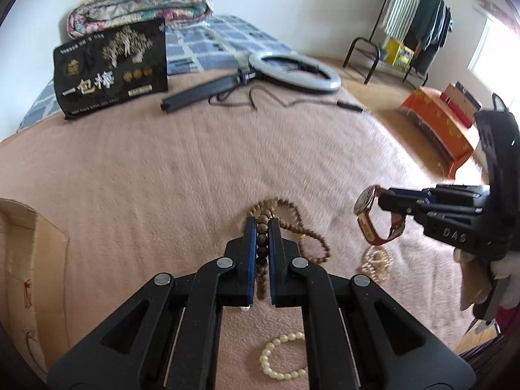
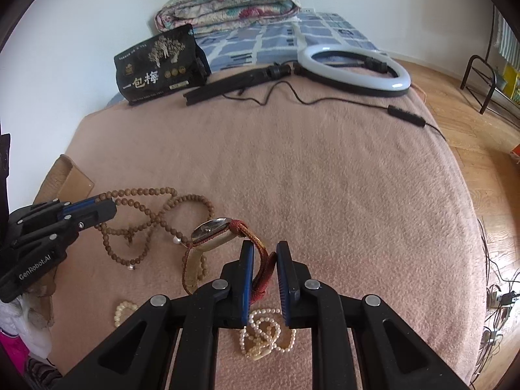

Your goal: Organize jewelry

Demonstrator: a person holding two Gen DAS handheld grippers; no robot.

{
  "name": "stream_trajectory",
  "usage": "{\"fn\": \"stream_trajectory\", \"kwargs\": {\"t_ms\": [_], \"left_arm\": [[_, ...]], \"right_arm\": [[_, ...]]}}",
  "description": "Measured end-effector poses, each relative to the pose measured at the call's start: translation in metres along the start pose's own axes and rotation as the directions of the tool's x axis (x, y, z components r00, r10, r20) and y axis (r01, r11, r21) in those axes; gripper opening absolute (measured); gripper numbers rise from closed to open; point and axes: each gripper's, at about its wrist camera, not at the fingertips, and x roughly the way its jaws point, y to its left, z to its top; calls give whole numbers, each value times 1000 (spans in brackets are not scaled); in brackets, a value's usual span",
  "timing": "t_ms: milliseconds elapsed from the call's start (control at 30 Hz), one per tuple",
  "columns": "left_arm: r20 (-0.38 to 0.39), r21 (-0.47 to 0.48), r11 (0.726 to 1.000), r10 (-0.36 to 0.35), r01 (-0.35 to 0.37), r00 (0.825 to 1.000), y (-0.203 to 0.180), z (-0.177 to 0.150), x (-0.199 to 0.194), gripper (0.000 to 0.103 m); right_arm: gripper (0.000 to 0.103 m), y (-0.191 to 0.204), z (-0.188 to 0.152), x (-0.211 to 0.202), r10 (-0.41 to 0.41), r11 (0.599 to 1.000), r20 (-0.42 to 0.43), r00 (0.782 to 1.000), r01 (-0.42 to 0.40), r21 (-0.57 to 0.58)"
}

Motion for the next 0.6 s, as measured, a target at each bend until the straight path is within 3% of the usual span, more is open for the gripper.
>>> {"fn": "stream_trajectory", "kwargs": {"t_ms": [200,600], "left_arm": [[88,-27,999,-21,23,996,0,11,-43,4],[238,-54,997,-49,64,970,2,17,-129,4]], "right_arm": [[12,8,0,-20,7,1000,29,1000,-7,-4],[12,32,-2,-63,46,999,98,994,-45,-11]]}}
